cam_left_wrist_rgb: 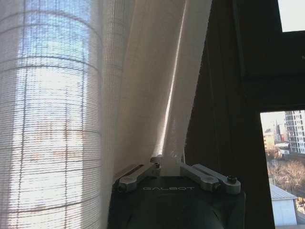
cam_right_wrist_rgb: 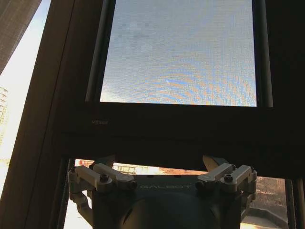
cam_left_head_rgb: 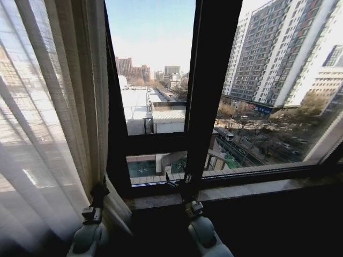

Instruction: Open the curtains by pulling them apart, changing their state from closed to fully open.

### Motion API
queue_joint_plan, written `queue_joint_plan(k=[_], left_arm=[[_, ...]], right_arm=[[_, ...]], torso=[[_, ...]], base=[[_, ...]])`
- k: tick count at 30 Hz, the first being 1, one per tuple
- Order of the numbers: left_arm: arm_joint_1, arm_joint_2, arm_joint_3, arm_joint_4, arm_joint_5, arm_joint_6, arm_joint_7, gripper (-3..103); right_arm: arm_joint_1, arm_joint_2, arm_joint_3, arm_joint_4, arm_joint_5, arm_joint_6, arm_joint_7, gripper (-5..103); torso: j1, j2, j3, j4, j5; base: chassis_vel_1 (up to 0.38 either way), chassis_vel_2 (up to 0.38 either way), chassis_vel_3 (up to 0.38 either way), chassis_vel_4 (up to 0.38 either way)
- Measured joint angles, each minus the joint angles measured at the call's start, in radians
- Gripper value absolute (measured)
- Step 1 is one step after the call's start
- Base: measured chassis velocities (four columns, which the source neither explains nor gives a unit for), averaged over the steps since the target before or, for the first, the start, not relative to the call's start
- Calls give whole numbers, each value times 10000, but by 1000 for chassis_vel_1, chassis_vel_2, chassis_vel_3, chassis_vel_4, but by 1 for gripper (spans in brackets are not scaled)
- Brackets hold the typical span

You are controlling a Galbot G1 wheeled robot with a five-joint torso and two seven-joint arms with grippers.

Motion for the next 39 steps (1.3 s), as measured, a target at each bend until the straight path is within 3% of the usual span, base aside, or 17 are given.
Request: queue_joint_plan(k=[30,39], left_arm=[[-33,-71,-10,150,12,-86,-8,0],[20,-68,-88,116,3,-99,-42,0]], right_arm=[[0,0,0,0,0,0,0,100],[0,3,-3,0,0,0,-1,100]], torso=[[0,0,-1,-2,7],[0,1,-1,2,1]], base=[[349,356,-357,-354],[167,165,-174,-183]])
